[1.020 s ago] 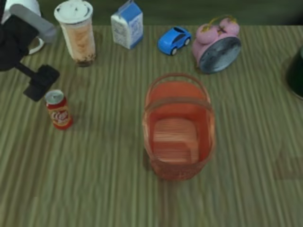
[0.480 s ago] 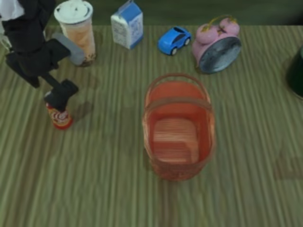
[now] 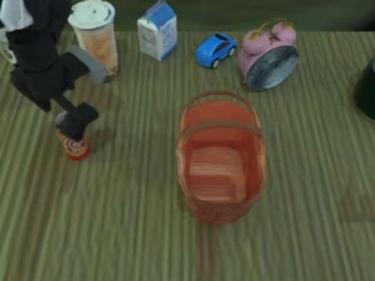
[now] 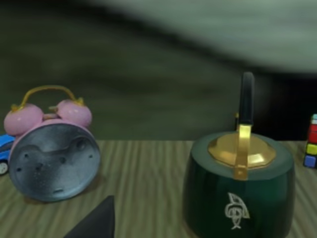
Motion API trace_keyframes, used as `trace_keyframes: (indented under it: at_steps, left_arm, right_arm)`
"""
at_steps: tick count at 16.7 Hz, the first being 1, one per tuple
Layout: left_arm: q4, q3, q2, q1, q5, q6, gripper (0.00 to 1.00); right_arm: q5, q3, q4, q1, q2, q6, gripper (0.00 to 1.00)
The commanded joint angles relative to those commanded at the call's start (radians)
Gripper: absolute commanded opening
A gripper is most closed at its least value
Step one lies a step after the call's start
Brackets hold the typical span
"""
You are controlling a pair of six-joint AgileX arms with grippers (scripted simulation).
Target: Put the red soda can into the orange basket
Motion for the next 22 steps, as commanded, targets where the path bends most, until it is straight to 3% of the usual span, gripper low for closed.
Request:
trace_keyframes:
  at_steps: [5, 9, 22]
  left_arm:
    - [0.124, -0.081, 0.042, -0.001, 0.000, -0.001, 1.00]
    - [0.129, -0.085, 0.044, -0.001, 0.000, -0.001, 1.00]
    - [0.129, -0.085, 0.044, -0.001, 0.000, -0.001, 0.02]
  right_arm:
    - [0.000, 0.000, 0.000, 0.000, 0.000, 0.000, 1.00]
    - [0.000, 0.000, 0.000, 0.000, 0.000, 0.000, 1.00]
    - [0.000, 0.000, 0.000, 0.000, 0.000, 0.000, 1.00]
